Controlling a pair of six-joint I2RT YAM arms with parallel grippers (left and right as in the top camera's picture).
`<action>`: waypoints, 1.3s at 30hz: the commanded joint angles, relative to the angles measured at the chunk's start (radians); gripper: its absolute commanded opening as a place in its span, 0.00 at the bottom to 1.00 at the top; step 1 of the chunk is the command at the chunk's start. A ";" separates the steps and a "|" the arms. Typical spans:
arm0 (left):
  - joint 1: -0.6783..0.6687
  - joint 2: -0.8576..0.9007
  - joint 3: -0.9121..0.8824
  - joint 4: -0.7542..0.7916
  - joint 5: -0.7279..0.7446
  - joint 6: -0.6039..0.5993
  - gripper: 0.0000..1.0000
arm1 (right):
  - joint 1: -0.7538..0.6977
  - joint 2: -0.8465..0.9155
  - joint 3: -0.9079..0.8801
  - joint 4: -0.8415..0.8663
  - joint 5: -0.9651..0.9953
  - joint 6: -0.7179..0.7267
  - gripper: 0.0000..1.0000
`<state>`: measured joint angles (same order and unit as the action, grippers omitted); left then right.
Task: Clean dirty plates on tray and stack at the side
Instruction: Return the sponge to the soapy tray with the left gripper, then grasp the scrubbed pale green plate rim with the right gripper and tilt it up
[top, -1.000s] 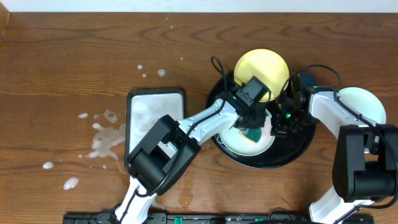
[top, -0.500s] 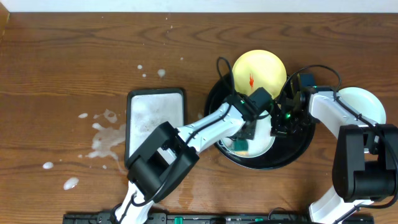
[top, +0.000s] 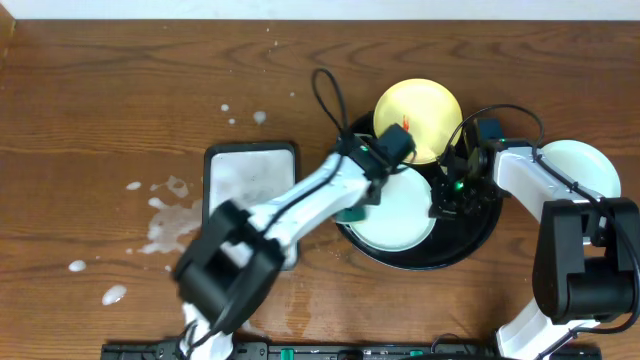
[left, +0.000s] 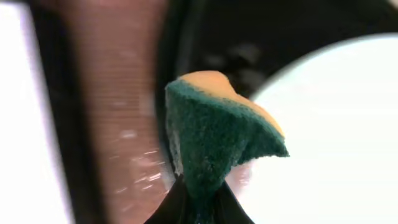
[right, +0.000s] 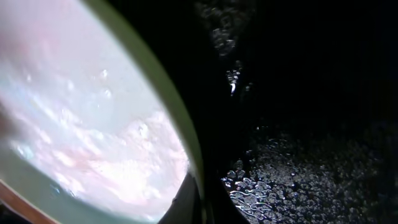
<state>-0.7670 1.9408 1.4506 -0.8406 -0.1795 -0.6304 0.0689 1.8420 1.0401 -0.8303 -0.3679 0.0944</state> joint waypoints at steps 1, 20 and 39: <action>0.031 -0.183 -0.002 -0.036 -0.022 -0.006 0.08 | -0.015 0.014 -0.017 0.004 0.128 -0.024 0.01; 0.445 -0.367 -0.349 -0.103 0.126 0.068 0.12 | 0.132 -0.382 0.002 -0.066 0.509 0.115 0.01; 0.539 -0.724 -0.346 -0.084 0.266 0.219 0.75 | 0.721 -0.600 0.002 -0.106 1.368 0.137 0.01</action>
<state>-0.2306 1.2663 1.0954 -0.9157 0.0799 -0.4259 0.7326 1.2526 1.0370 -0.9348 0.8085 0.2092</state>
